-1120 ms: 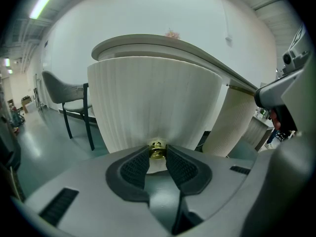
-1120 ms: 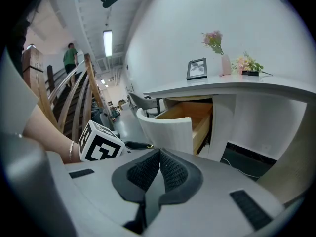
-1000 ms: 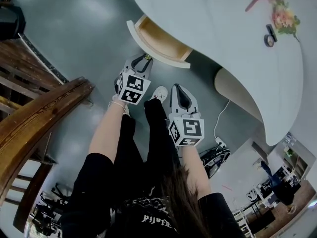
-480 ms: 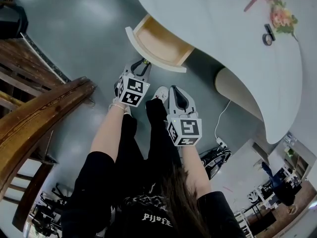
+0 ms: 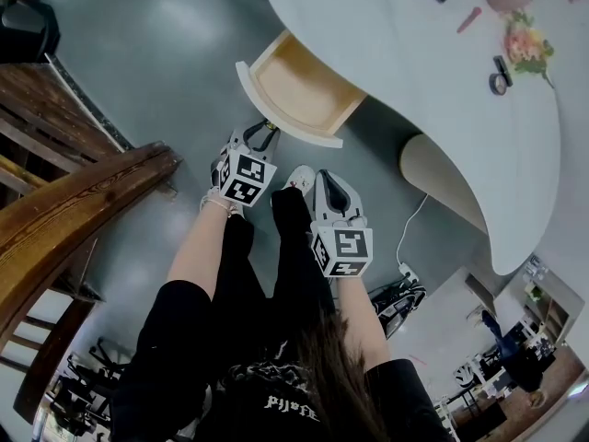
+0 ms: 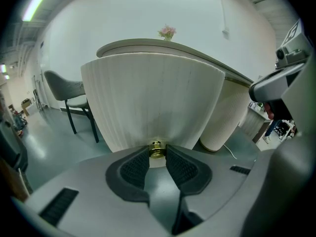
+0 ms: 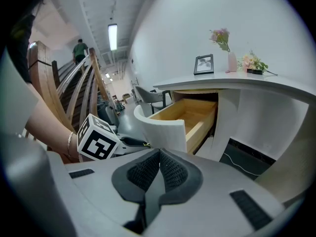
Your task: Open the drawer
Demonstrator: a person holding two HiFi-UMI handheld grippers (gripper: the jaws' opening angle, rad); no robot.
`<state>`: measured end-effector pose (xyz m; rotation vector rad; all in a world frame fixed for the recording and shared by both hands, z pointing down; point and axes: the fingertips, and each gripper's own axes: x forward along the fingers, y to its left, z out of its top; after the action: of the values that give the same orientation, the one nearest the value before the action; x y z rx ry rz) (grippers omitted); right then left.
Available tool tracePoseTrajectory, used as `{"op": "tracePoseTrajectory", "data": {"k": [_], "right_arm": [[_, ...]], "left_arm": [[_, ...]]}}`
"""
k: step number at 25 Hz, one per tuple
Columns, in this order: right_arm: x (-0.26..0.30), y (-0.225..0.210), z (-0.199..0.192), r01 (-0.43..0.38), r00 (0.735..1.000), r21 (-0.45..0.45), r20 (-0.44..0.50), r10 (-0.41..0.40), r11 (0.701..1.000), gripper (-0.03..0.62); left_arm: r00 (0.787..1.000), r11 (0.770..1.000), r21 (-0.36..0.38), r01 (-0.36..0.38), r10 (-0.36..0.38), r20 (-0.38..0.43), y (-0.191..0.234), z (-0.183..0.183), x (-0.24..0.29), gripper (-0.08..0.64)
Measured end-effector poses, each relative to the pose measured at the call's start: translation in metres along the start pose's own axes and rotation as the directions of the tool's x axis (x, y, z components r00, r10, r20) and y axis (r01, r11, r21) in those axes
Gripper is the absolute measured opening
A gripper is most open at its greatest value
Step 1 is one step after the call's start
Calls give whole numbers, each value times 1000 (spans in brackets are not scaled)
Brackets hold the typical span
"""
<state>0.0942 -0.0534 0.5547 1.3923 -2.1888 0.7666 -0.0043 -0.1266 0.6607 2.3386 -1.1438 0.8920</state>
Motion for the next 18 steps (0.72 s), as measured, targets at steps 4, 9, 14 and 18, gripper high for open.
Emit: {"op": "tracePoseTrajectory", "data": {"k": [4, 9, 14, 18], "right_arm": [[-2, -1, -4, -1, 1000, -21, -18, 1, 1000, 26], [-3, 2, -9, -6, 1000, -42, -31, 4, 999, 26], [-7, 7, -10, -16, 999, -35, -36, 15, 999, 26], [-8, 12, -13, -27, 999, -35, -47, 25, 999, 26]], "left_arm": [[1000, 1000, -12, -15, 15, -9, -2, -6, -6, 115], [1000, 1000, -8, -16, 16, -23, -3, -18, -16, 115], [999, 999, -30, -26, 25, -40, -5, -24, -24, 115], [999, 999, -29, -24, 23, -44, -4, -28, -28, 115]]}}
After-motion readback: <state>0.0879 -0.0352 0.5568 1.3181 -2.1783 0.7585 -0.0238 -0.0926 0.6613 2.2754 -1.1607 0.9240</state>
